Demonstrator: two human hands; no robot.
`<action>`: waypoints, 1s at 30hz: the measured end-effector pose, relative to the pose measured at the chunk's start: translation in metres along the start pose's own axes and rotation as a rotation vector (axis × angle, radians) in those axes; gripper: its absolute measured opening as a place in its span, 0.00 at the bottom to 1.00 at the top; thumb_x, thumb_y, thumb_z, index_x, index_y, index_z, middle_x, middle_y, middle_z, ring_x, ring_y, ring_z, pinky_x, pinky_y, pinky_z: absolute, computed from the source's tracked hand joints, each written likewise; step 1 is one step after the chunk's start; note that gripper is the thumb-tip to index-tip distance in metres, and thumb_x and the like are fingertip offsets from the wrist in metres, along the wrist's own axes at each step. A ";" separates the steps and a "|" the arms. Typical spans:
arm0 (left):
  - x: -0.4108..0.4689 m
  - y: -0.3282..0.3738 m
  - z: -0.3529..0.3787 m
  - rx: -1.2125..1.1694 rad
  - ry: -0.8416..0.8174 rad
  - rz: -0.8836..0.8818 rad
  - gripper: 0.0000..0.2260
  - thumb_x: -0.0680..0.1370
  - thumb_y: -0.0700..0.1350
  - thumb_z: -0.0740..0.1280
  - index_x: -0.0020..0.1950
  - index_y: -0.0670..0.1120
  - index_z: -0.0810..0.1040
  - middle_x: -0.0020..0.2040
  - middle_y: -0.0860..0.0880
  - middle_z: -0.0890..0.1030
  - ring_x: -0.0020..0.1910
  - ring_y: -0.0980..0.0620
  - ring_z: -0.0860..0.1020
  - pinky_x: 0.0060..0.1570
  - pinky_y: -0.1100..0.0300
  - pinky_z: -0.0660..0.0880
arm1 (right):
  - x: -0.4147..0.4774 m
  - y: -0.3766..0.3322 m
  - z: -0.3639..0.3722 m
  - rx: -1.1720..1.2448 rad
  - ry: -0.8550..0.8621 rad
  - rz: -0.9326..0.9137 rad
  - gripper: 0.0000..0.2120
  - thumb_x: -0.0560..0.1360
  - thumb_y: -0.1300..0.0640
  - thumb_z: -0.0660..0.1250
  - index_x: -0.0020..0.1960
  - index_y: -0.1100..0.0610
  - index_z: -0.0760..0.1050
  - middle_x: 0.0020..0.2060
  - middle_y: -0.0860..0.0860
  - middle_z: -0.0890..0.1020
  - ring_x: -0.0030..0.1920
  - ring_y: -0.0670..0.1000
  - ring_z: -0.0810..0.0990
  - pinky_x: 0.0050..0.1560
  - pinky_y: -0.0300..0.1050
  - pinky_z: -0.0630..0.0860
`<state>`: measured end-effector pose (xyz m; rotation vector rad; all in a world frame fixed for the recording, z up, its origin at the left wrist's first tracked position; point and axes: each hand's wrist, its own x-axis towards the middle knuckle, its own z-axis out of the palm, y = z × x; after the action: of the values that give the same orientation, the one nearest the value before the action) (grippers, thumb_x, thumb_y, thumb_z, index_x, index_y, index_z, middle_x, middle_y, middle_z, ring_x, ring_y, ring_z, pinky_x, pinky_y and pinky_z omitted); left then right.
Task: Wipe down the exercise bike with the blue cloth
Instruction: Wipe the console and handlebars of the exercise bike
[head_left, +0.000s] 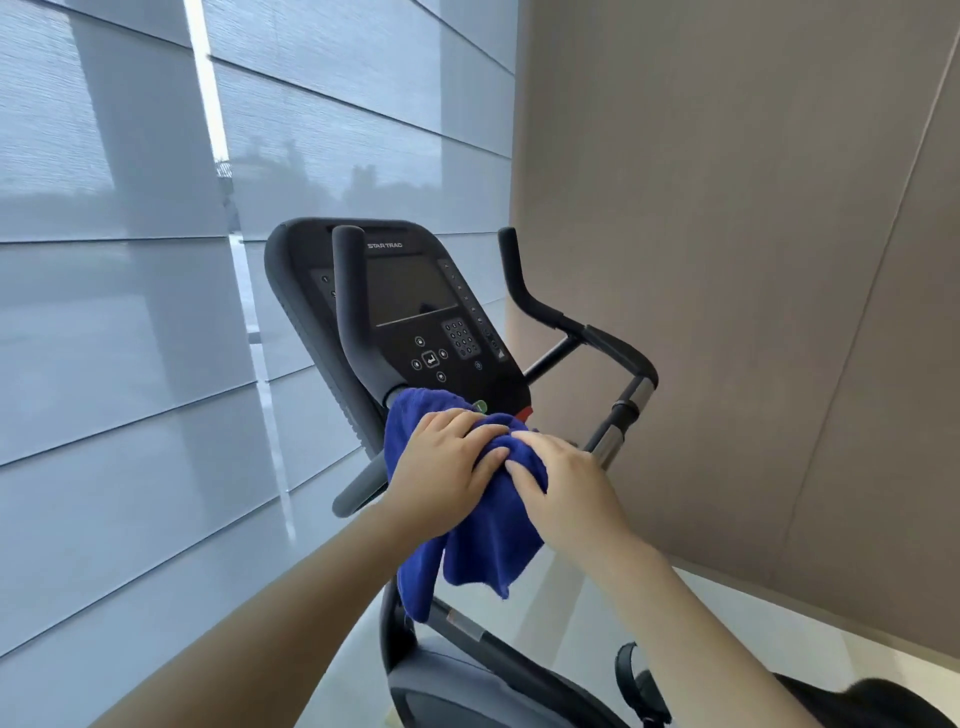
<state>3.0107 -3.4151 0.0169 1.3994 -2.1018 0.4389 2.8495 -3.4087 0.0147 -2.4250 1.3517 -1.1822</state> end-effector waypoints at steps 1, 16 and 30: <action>-0.003 0.002 0.002 -0.028 0.025 -0.013 0.24 0.78 0.57 0.45 0.61 0.51 0.77 0.59 0.52 0.79 0.61 0.51 0.73 0.63 0.59 0.61 | -0.003 0.001 0.002 0.004 -0.017 -0.010 0.19 0.79 0.49 0.57 0.69 0.52 0.67 0.65 0.48 0.75 0.63 0.48 0.73 0.56 0.33 0.65; -0.008 0.012 -0.008 -0.062 -0.028 -0.055 0.14 0.79 0.50 0.59 0.64 0.51 0.75 0.62 0.53 0.76 0.64 0.52 0.70 0.64 0.60 0.58 | -0.004 0.004 -0.013 0.083 -0.080 0.021 0.15 0.76 0.53 0.64 0.62 0.52 0.73 0.59 0.51 0.78 0.57 0.50 0.76 0.54 0.36 0.68; 0.011 -0.064 -0.074 0.027 -0.028 0.010 0.22 0.71 0.31 0.60 0.61 0.51 0.75 0.57 0.52 0.75 0.56 0.50 0.69 0.50 0.50 0.74 | 0.033 -0.044 0.022 0.104 0.015 -0.143 0.25 0.72 0.52 0.70 0.66 0.49 0.67 0.62 0.45 0.74 0.61 0.45 0.72 0.59 0.37 0.69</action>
<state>3.0864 -3.4072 0.0788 1.4186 -2.1332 0.4562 2.9032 -3.4132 0.0384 -2.4780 1.1062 -1.2716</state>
